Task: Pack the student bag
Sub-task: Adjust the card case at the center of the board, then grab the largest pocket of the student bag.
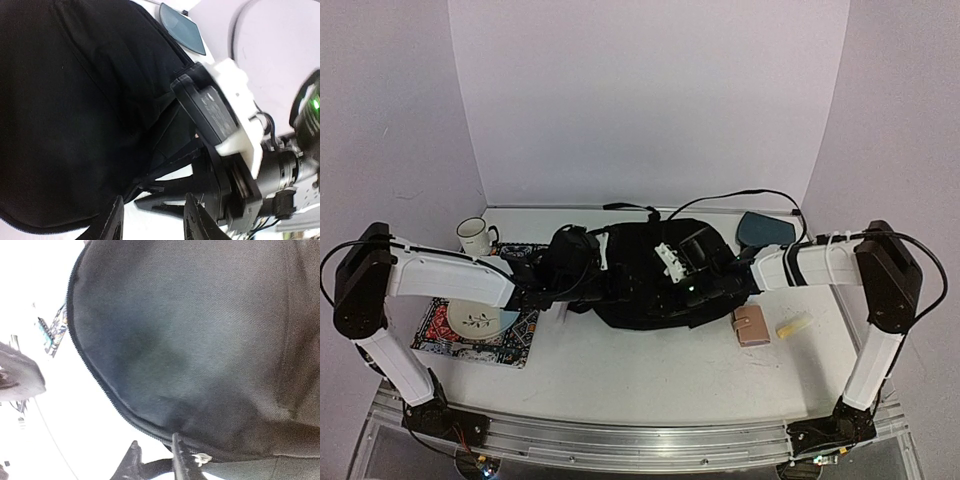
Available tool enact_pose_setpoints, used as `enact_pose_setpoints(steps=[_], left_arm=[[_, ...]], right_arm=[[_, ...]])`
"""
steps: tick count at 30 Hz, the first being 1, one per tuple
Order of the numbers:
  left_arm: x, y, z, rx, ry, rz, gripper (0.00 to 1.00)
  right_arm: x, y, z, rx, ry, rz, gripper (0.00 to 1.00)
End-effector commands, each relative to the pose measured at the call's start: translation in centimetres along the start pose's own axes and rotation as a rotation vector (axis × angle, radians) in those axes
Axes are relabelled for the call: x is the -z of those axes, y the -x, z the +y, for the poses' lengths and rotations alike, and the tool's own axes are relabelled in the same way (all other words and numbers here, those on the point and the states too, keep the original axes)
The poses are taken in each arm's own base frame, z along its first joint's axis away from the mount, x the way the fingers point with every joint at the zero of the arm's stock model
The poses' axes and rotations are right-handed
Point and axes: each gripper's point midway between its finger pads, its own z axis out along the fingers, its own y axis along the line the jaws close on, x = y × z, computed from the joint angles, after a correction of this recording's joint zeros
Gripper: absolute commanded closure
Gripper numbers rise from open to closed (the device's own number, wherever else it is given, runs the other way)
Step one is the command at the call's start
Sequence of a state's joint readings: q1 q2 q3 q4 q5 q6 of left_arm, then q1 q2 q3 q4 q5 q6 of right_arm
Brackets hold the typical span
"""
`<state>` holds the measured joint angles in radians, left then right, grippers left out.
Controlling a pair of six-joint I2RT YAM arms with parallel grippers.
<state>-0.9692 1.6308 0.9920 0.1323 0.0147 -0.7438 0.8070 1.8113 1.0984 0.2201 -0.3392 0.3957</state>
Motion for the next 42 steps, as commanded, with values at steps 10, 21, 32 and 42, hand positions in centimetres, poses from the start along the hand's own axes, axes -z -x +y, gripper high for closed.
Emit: enact_pose_setpoints(steps=[10, 21, 32, 42], left_arm=[[-2.7, -0.3, 0.0, 0.124, -0.01, 0.067, 0.58], [-4.3, -2.7, -1.8, 0.115, -0.036, 0.177, 0.48], [-5.6, -5.0, -1.6, 0.147, 0.0, 0.251, 0.54], [-6.3, -4.6, -1.7, 0.148, 0.01, 0.24, 0.85]], right_arm=[[7.4, 3.8, -2.7, 0.039, -0.275, -0.145, 0.51], [8.8, 2.4, -8.0, -0.095, -0.497, -0.165, 0.39], [8.3, 1.6, -9.3, -0.2, -0.516, -0.157, 0.32], [7.2, 0.7, -7.9, -0.311, -0.407, -0.142, 0.26]])
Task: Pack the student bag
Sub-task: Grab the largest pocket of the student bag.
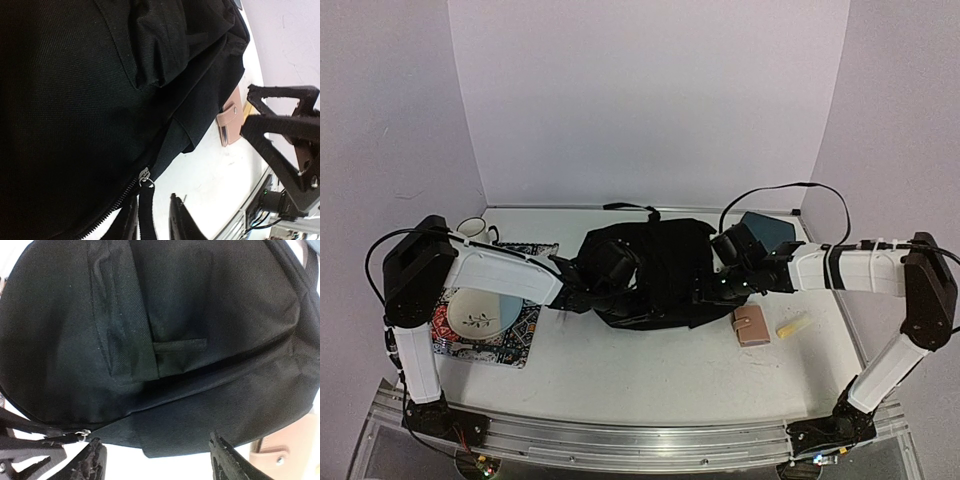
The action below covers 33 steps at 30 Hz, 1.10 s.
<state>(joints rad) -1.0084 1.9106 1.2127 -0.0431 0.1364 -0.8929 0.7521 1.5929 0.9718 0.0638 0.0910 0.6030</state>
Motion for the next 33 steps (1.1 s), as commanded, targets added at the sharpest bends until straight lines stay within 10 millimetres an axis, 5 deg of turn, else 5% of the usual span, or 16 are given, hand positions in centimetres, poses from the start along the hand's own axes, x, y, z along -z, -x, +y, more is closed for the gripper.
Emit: enact_pose_setpoints(steps=[1, 4, 20, 26, 33], left_arm=[[0.6, 1.7, -1.6, 0.001, -0.024, -0.044, 0.9], [1.2, 1.9, -1.7, -0.002, -0.023, -0.056, 1.0], [5.4, 5.3, -7.8, -0.128, -0.166, -0.17, 1.0], [5.4, 4.9, -8.1, -0.148, -0.177, -0.165, 1.0], [8.0, 6.4, -8.6, -0.191, -0.158, -0.24, 1.0]], right_arm=[[-0.2, -1.6, 0.4, -0.088, 0.046, 0.056, 0.25], [-0.8, -2.5, 0.7, -0.123, 0.066, 0.087, 0.23], [-3.4, -4.6, 0.8, -0.24, 0.082, 0.136, 0.12], [-3.8, -3.4, 1.1, -0.232, 0.08, 0.1, 0.25], [-4.6, -3.4, -1.4, -0.187, -0.002, 0.081, 0.47]])
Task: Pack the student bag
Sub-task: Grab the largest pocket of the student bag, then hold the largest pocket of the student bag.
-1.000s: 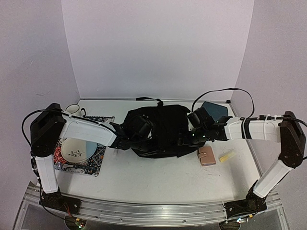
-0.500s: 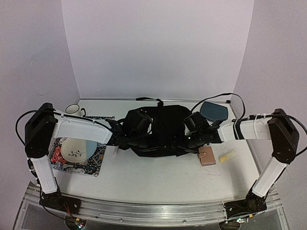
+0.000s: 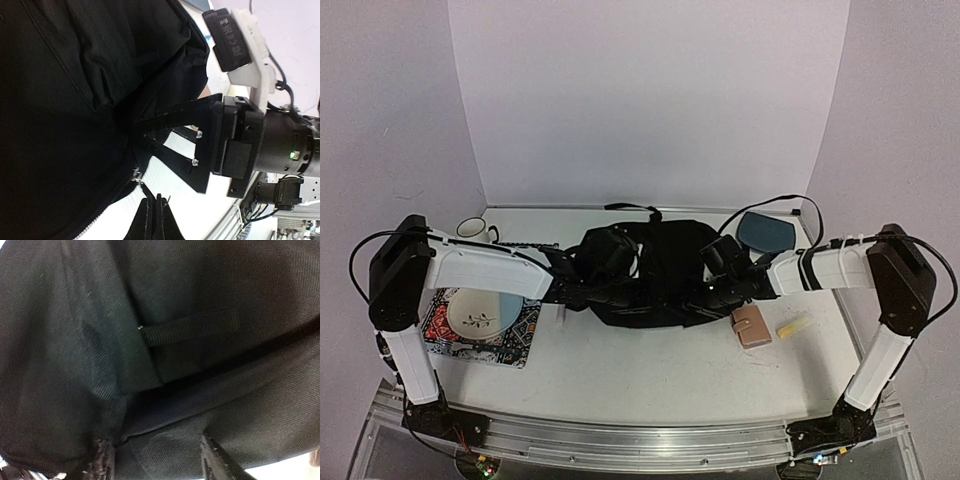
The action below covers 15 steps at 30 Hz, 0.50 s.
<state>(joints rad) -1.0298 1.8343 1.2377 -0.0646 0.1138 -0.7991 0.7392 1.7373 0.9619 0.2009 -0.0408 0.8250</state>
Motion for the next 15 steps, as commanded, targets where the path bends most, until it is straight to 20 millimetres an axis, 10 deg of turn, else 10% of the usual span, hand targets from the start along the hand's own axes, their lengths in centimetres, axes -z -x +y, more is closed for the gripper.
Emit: enact_pose_setpoints(steps=[1, 15], left_arm=[[5.2, 5.8, -5.1, -0.083, -0.098, -0.188, 1.0], [7.8, 6.3, -1.2, -0.129, 0.105, -0.202, 1.0]], right_arm=[[-0.8, 0.6, -2.4, 0.048, -0.107, -0.022, 0.49], [1.4, 3.3, -9.3, 0.123, -0.347, -0.079, 0.72]])
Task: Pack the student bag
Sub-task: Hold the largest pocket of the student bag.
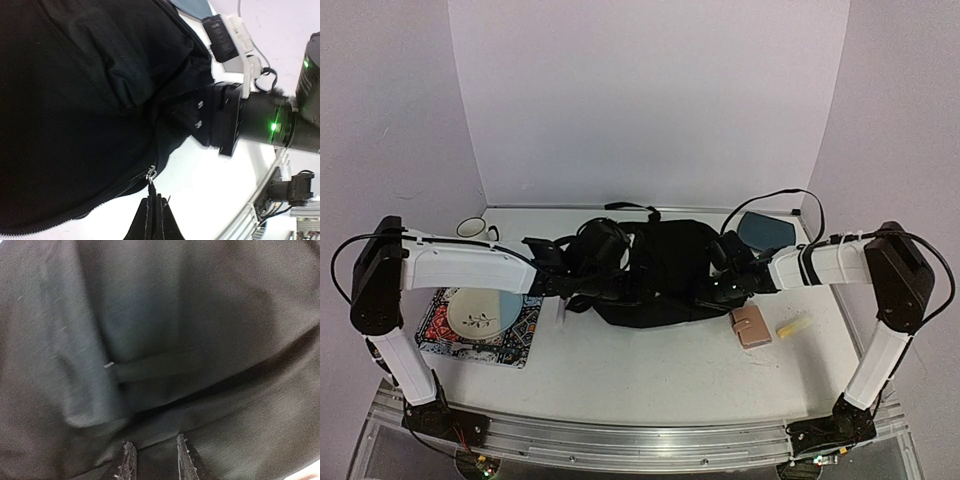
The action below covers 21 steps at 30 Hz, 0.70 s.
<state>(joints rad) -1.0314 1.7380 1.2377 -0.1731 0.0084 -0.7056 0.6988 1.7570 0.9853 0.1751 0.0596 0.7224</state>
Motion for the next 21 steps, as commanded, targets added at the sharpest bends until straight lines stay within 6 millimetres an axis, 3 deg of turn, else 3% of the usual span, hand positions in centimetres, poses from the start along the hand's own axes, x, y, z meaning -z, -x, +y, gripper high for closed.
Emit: enact_pose_setpoints(steps=[1, 3, 5, 9, 11, 13, 21], left_arm=[[4.6, 4.9, -0.2, -0.029, 0.047, -0.149, 1.0], [5.1, 4.9, 0.7, -0.035, 0.086, -0.148, 1.0], [5.2, 5.1, 0.4, -0.045, 0.069, -0.144, 1.0], [4.7, 5.4, -1.3, -0.069, -0.006, -0.117, 1.0], [4.6, 5.8, -2.1, -0.082, -0.03, -0.117, 1.0], [4.6, 6.1, -2.7, -0.091, -0.053, -0.116, 1.0], [4.9, 6.3, -4.1, -0.107, -0.115, -0.104, 1.0]], right_arm=[[1.3, 0.9, -6.8, 0.063, -0.231, -0.008, 0.73], [1.8, 1.9, -5.8, 0.143, -0.193, -0.021, 0.73], [2.9, 2.9, -3.4, 0.236, -0.091, -0.053, 0.67], [7.3, 4.4, 3.0, 0.474, 0.185, -0.159, 0.42], [9.0, 4.1, 5.4, 0.588, 0.303, -0.191, 0.33], [10.4, 3.8, 7.1, 0.689, 0.379, -0.222, 0.31], [11.6, 1.4, 12.3, 1.084, 0.561, -0.351, 0.31]])
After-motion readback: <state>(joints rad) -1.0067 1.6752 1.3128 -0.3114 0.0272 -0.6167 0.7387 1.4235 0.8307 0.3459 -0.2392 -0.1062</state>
